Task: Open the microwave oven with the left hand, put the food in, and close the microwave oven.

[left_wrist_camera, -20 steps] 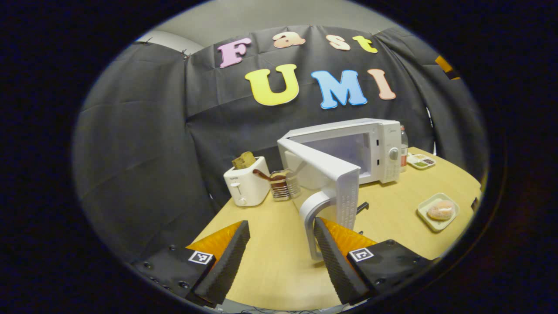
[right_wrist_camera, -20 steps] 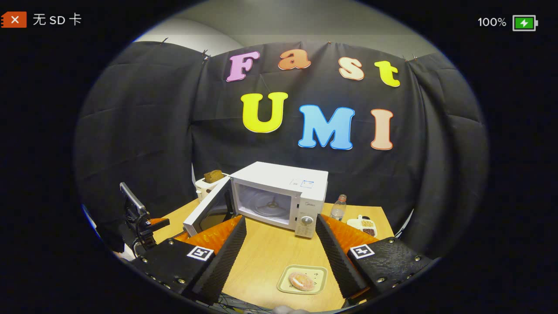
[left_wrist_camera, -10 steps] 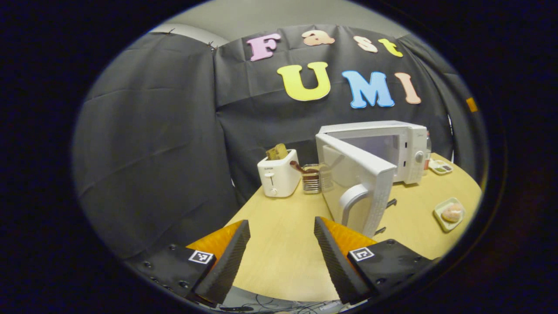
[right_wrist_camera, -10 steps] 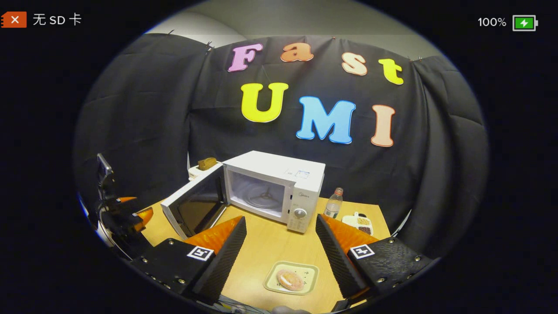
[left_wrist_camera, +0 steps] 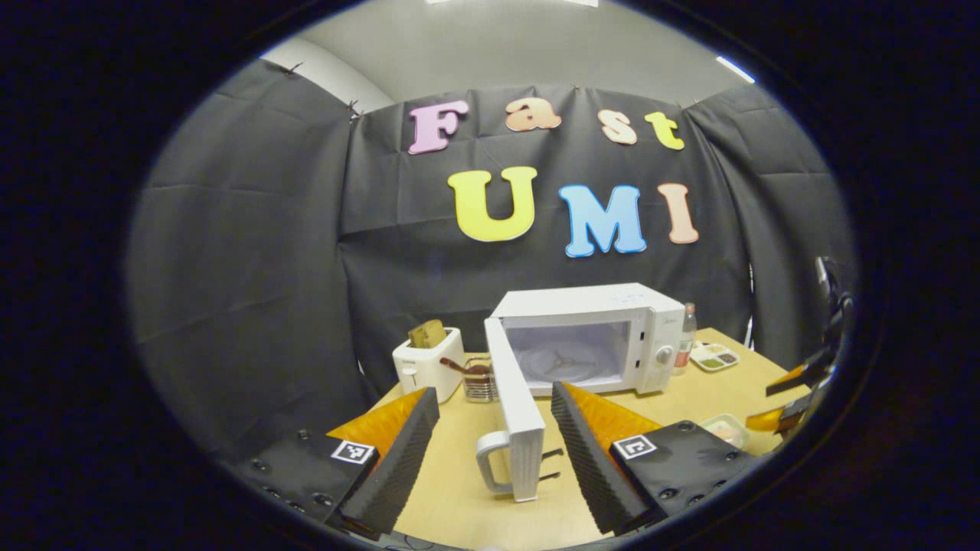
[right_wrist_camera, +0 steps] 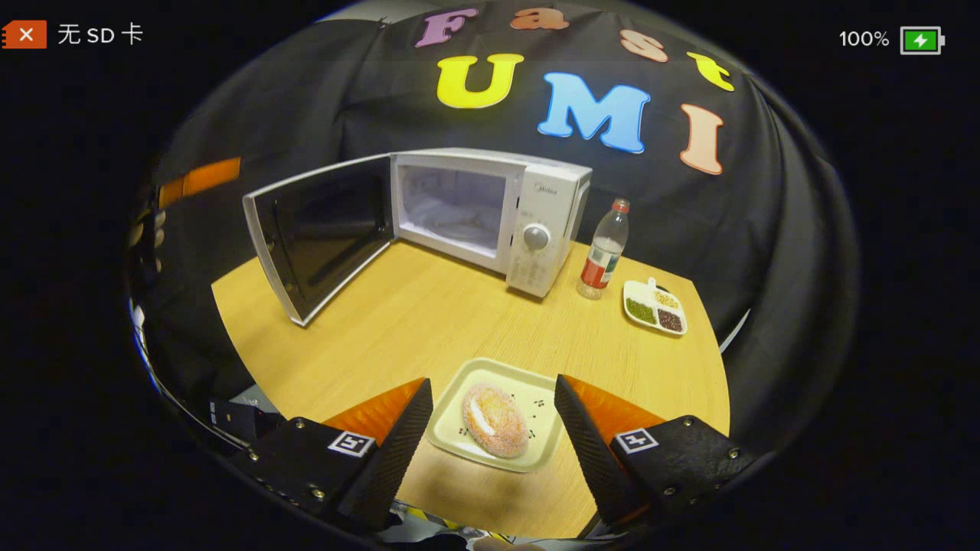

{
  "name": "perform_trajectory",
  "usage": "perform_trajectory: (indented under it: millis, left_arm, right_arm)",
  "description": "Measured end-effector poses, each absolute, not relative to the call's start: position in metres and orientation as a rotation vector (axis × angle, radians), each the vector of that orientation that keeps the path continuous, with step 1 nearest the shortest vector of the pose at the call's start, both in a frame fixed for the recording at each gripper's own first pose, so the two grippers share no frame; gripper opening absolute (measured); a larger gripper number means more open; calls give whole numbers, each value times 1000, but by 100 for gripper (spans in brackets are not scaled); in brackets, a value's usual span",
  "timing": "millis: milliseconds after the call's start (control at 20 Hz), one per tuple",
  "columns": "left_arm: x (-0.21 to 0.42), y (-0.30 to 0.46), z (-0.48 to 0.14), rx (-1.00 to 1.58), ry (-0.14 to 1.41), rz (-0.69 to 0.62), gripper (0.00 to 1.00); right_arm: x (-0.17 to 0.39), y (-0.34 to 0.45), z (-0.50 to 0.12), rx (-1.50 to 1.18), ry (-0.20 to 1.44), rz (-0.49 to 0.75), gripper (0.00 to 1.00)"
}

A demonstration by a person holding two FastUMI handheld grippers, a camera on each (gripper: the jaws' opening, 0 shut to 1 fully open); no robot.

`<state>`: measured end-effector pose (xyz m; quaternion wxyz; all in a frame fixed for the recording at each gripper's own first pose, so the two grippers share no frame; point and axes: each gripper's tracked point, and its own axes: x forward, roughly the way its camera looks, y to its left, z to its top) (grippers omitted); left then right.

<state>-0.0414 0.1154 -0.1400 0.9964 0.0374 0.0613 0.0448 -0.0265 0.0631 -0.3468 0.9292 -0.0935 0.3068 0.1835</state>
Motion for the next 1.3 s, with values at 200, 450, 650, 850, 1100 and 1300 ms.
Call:
perform_trajectory:
  millis: [200, 450, 650, 850, 1100, 1300]
  left_arm:
    - [-31, 97, -103, 103, 66, 59, 100]
    - [-18, 85, -83, 133, 41, 32, 100]
    - [-14, 79, -86, 123, 48, 16, 100]
    - [-11, 77, -96, 133, 72, 5, 100]
    - [-6, 77, -101, 136, 83, -4, 100]
    - [-3, 84, -103, 123, 82, -2, 100]
  right_arm:
    - [-19, 65, -386, -217, 695, 393, 98]
    - [-4, 69, -418, -245, 735, 408, 98]
    - [5, 70, -442, -248, 793, 422, 98]
    - [7, 68, -447, -245, 809, 428, 92]
    - [7, 68, -443, -226, 871, 437, 71]
    - [21, 97, -394, -138, 816, 475, 60]
